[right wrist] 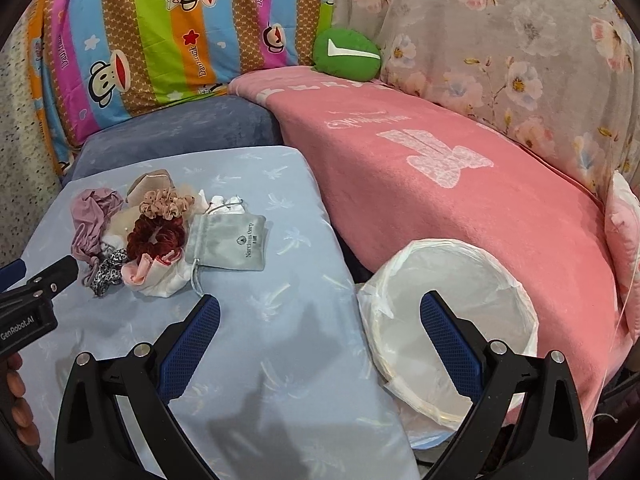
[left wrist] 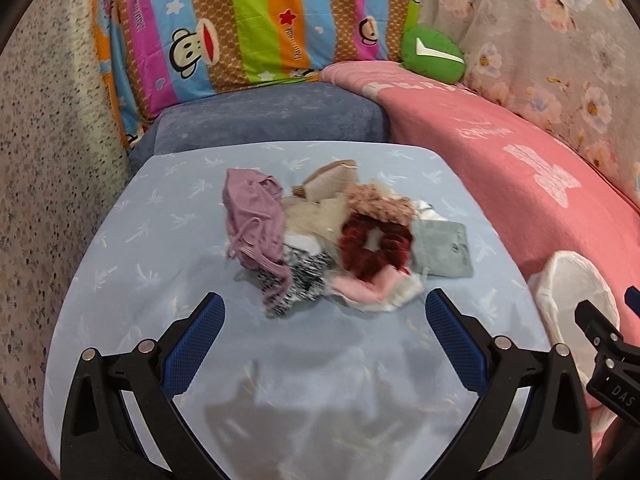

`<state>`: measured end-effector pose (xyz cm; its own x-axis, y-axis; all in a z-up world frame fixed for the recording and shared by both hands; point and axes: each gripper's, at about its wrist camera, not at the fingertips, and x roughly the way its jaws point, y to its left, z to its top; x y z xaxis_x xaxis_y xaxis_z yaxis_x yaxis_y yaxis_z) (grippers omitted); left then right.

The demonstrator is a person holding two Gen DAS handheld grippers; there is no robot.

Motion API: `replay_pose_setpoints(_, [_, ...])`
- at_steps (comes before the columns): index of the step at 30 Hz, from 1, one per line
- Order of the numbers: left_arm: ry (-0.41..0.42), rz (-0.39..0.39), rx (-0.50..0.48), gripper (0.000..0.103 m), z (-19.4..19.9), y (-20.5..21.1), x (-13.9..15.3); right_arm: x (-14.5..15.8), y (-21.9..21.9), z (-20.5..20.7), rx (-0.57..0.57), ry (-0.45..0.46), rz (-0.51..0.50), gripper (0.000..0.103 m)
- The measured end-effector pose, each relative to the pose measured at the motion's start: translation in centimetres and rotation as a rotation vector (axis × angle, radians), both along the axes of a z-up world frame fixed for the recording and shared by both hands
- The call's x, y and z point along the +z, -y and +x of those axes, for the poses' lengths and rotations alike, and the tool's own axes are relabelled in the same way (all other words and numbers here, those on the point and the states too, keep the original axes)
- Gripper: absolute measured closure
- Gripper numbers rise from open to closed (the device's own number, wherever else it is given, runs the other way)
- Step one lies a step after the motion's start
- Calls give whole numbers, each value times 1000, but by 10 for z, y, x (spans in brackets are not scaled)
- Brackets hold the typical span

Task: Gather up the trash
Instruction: 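Grasp the lilac cloth with the left tool while the right tool grasps the beige scrunchie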

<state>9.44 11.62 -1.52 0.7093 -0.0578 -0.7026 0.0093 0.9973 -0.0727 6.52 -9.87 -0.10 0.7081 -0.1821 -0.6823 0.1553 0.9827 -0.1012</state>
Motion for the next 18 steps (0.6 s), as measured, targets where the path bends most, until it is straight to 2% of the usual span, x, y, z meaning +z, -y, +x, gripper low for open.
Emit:
replay_pose_setpoints(6, [-5, -68, 45, 7, 40, -45, -4, -6, -28, 38, 46, 2, 25, 6])
replay_pose_setpoints(12, [-4, -110, 63, 8, 77, -68, -7, -12, -57, 78, 102, 9, 56, 6])
replay_pose_setpoints(15, [-19, -135, 50, 12, 91, -69, -12, -14, -72, 98, 138, 9, 90, 6])
replay_pose_setpoints(18, [-49, -164, 35, 22, 105, -70, -21, -17, -84, 118, 164, 7, 130, 6])
